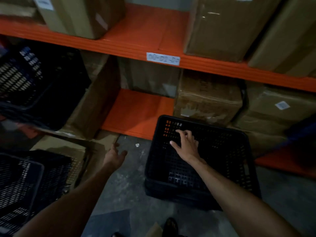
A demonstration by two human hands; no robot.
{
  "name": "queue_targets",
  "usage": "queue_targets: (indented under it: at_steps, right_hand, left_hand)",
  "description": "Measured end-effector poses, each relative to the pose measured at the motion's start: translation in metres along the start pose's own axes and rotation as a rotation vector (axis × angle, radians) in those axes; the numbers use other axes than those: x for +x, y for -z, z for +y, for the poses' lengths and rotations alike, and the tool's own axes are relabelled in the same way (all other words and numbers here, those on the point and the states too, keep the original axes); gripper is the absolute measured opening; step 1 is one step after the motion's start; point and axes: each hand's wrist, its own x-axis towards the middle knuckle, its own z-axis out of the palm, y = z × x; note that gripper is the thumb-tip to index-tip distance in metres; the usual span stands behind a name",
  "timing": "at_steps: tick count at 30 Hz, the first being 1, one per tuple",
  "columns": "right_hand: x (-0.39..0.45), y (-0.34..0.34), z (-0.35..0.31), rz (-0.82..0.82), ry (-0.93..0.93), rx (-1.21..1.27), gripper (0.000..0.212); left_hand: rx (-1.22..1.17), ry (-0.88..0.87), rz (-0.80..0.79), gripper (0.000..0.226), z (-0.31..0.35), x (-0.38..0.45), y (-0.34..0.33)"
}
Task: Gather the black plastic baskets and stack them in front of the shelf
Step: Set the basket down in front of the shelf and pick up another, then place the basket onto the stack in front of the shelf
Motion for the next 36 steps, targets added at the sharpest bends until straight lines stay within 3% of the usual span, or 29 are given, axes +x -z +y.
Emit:
queue_targets:
  at_steps: [4,10,22,29,36]
  right_hand:
    - [0.014,-0.019,-0.098,-0.018,0.085,0.096,0.053]
    - [0.033,-0.059,-0.234,0.008,0.234,0.201,0.05]
    - [0.126,-0.115,-0.415,-0.129,0.417,0.273,0.049]
    - [0.253,-0.156,-0.491,-0.403,0.283,0.441,0.071]
    - [0.359,-0.15,-0.541,-0.525,0.021,0.623,0.086]
  left_hand:
    - [-0.054,0.007,-0.018,0.055,-0.029,0.016,0.066]
    - [-0.158,-0.045,0.125,0.045,-0.058,0.03,0.17]
    - [-0.472,0.109,0.272,0.055,-0.115,0.105,0.324]
    - [-0.691,0.287,0.301,0.07,-0.13,0.188,0.376]
    - [-0.873,0.454,0.347,0.088,-0.111,0.266,0.409]
